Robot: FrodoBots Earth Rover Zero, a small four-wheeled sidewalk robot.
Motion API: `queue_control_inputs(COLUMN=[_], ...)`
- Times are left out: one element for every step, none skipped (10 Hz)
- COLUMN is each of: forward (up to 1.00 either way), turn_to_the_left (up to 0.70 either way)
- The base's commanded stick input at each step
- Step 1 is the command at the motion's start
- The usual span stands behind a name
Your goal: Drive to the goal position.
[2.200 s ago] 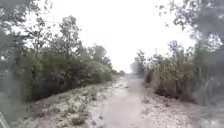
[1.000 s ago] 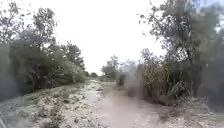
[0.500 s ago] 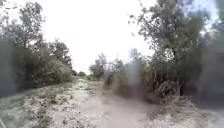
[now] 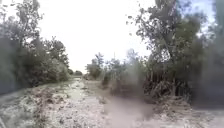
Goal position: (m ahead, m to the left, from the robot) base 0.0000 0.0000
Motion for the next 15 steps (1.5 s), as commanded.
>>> queue_control_inputs(forward=[0.0, 0.0, 0.0, 0.0, 0.0, 0.0, 0.0, 0.0, 0.0, 0.0, 0.0, 0.0, 0.0, 0.0, 0.0], turn_to_the_left=[-0.45, -0.45, -0.45, -0.45, -0.45, -0.45, -0.45, -0.45, -0.45, -0.45, -0.45, -0.45, -0.45, -0.45, -0.45])
